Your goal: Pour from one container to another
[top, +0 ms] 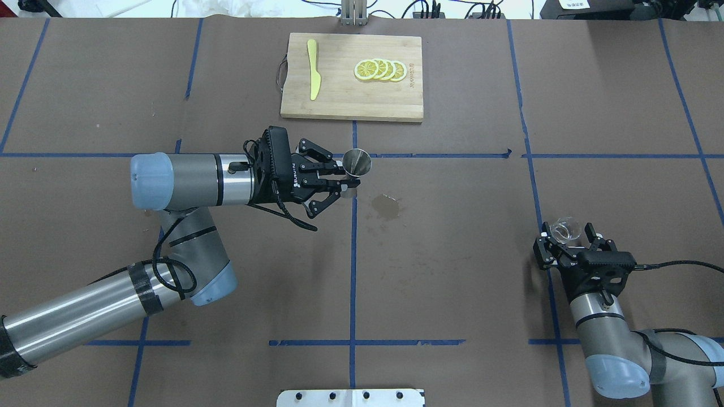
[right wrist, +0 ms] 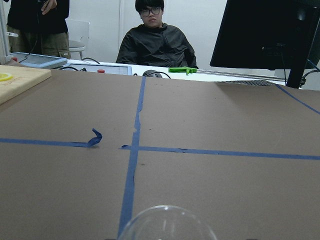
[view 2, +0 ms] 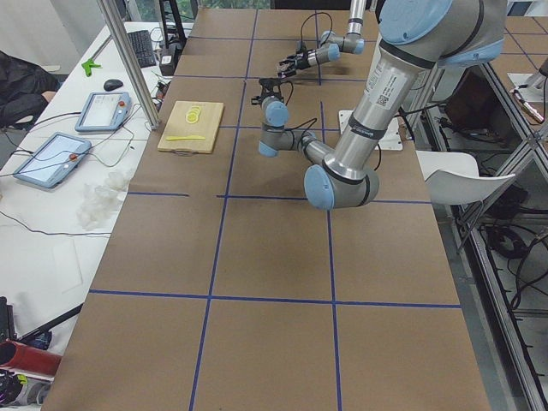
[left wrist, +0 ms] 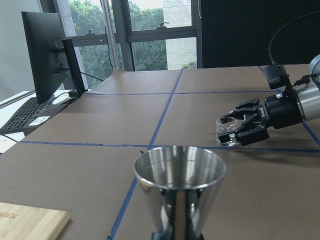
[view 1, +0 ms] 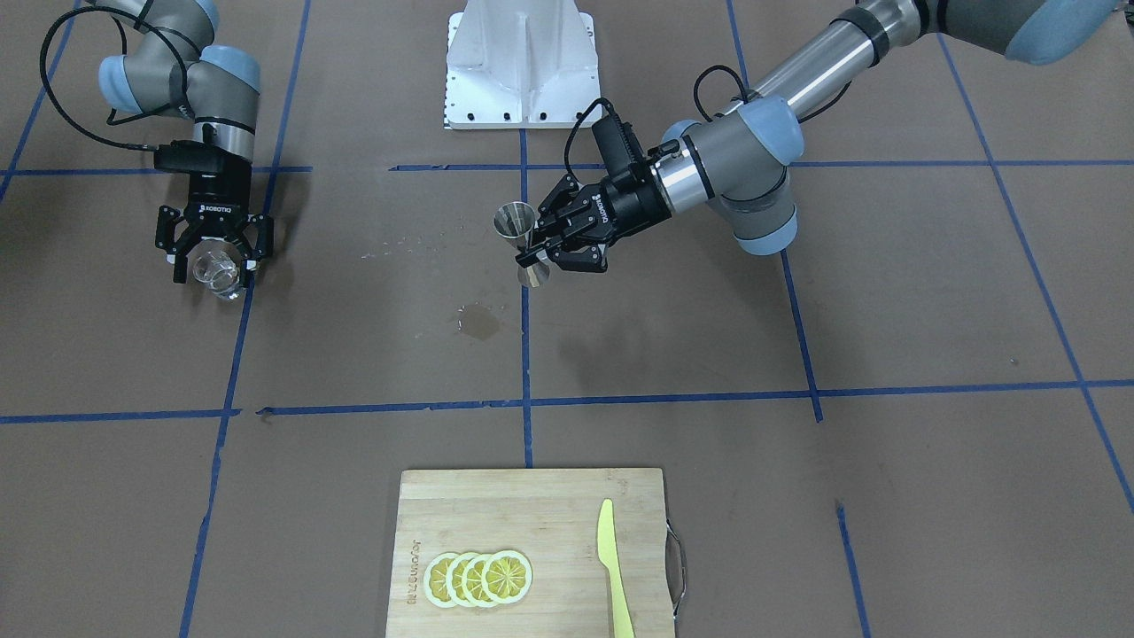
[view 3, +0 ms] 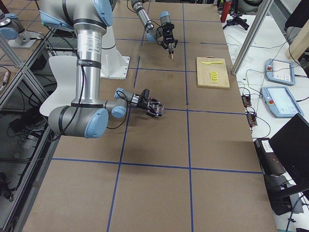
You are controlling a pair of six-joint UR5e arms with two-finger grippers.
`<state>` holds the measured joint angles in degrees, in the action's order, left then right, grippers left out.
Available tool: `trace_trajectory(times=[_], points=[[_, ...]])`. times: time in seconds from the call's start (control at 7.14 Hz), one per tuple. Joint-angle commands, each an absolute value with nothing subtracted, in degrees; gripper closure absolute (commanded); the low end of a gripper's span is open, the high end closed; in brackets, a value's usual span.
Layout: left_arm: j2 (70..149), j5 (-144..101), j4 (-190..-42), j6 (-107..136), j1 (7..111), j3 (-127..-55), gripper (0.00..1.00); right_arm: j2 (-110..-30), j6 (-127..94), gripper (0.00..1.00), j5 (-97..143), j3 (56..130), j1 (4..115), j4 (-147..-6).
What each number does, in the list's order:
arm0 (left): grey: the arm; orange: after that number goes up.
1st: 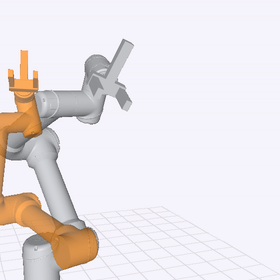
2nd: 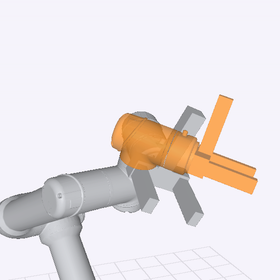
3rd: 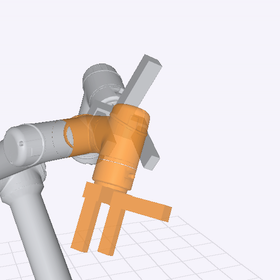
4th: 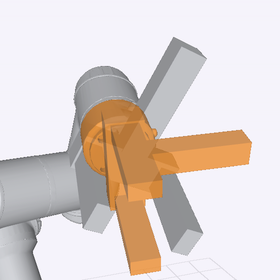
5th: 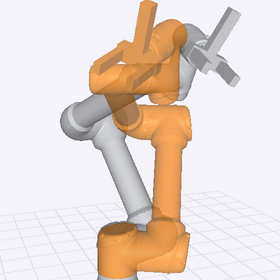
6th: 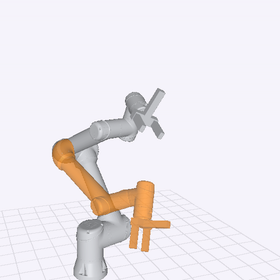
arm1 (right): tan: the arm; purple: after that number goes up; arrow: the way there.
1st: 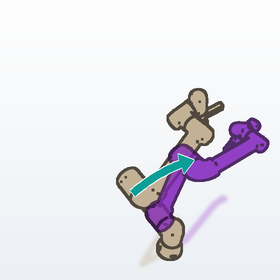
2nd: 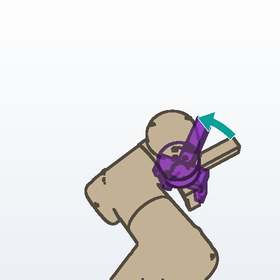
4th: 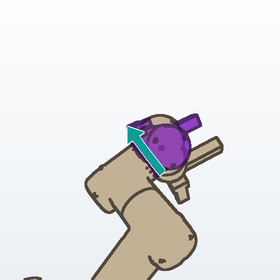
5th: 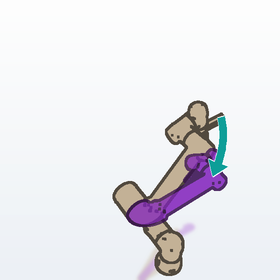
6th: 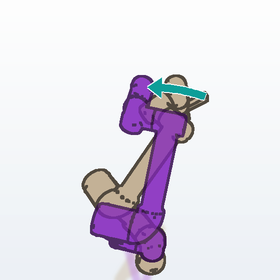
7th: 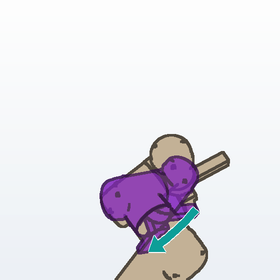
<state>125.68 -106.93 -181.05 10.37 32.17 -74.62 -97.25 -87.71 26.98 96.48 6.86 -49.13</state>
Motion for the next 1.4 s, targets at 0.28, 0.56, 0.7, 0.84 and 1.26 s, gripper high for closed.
trace_trajectory(times=[0.28, 0.56, 0.7, 0.84, 1.26], points=[[125.7, -107.0, -181.1, 10.4, 32.2, -74.6, 1.0, -97.2, -87.7, 0.09, 27.0, 96.4, 6.7, -49.1], [125.7, -107.0, -181.1, 10.4, 32.2, -74.6, 1.0, -97.2, -87.6, 0.11, 26.9, 96.4, 6.5, -49.1], [125.7, -106.9, -181.1, 10.4, 32.3, -74.6, 1.0, -97.2, -87.6, 0.13, 26.9, 96.4, 6.4, -49.1], [125.7, -107.0, -181.1, 10.4, 32.3, -74.6, 1.0, -97.2, -87.6, 0.15, 26.8, 96.4, 6.3, -49.1], [125.7, -107.0, -181.1, 10.4, 32.3, -74.7, 1.0, -97.2, -87.3, 0.83, 26.3, 96.4, 5.8, -49.1]])
